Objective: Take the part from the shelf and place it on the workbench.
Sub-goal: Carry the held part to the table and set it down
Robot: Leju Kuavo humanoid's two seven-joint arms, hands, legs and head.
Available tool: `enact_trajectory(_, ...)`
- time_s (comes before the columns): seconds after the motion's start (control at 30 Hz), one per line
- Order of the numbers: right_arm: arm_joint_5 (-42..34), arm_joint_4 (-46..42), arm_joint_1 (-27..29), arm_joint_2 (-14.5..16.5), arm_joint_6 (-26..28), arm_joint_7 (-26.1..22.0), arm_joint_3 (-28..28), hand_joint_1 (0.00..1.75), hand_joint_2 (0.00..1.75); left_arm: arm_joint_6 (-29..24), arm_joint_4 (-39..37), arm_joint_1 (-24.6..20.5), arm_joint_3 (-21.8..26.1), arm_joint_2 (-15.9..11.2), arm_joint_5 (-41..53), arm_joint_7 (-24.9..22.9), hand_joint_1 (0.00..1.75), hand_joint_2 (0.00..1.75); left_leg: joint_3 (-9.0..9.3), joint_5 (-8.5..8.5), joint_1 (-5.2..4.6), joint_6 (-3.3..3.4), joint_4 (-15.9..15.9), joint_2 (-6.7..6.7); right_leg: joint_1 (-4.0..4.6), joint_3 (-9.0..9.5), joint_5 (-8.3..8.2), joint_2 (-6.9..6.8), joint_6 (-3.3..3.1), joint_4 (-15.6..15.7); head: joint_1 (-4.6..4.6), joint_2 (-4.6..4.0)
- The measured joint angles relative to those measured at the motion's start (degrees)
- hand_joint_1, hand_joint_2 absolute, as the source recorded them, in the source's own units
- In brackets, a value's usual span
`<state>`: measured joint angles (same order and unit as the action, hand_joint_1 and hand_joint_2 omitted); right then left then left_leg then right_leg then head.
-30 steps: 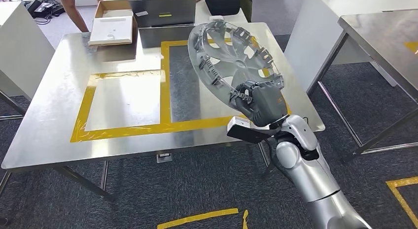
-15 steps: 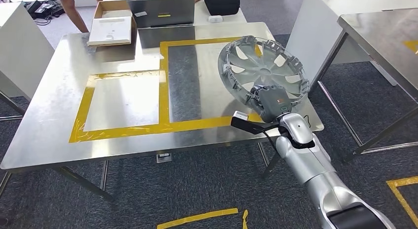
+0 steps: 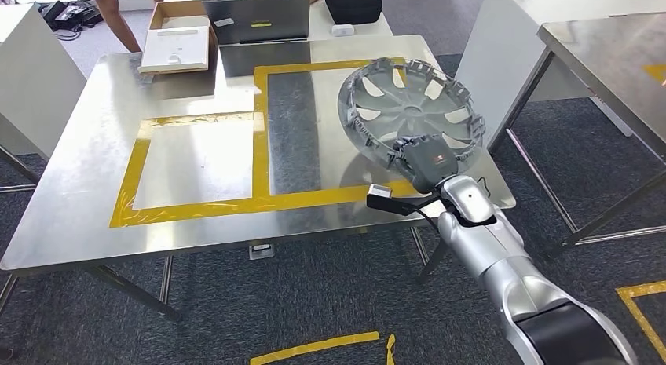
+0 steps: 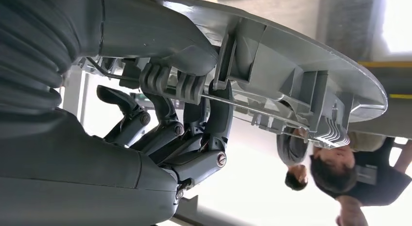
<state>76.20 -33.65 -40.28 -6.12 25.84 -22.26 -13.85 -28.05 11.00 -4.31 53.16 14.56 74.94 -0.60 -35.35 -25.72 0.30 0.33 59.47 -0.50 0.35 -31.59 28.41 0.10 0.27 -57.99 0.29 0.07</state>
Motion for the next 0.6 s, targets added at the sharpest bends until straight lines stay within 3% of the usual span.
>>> enact_trajectory(0.3,1.09,3.10,-2.56,3.97,0.85,-2.43,-3.07,1.75,1.75,-1.57,-0.01,0.02,0.00,0.32,-0.72,0.00,0.00,1.75,0.01,0.04,0.03,-0.05,-0.01,-0.02,0.02,-0.02,0.00,-0.01,-0.01,-0.03,-0.01,0.00)
enact_trajectory(0.43,0.90,3.94,-3.04,5.14,0.66,-2.64,-3.71,0.00,1.75,-2.43,-0.01,0.04,0.02,0.39,-0.94,0.01,0.00,1.75,0.00,0.04,0.03,-0.05,-0.01,-0.10,0.01,0.00,0.01,-0.07,-0.02,-0.03,-0.01,0.00)
enact_trajectory(0.57,0.65,4.62,-4.03,5.65,0.65,-2.70,-3.83,0.00,1.75,-3.12,-0.01,0.01,0.01,0.39,-0.56,0.00,0.00,1.75,0.03,0.04,0.02,-0.05,-0.01,0.02,0.00,0.00,0.01,0.02,-0.02,-0.03,-0.01,0.00)
enact_trajectory(0.6,0.57,4.76,-4.22,5.77,0.67,-2.73,-3.85,0.00,1.75,-3.13,-0.01,-0.01,0.01,0.39,-0.50,0.01,0.00,1.31,0.04,0.04,0.02,-0.05,-0.01,0.03,0.00,0.00,0.01,0.02,-0.01,-0.03,-0.01,0.00)
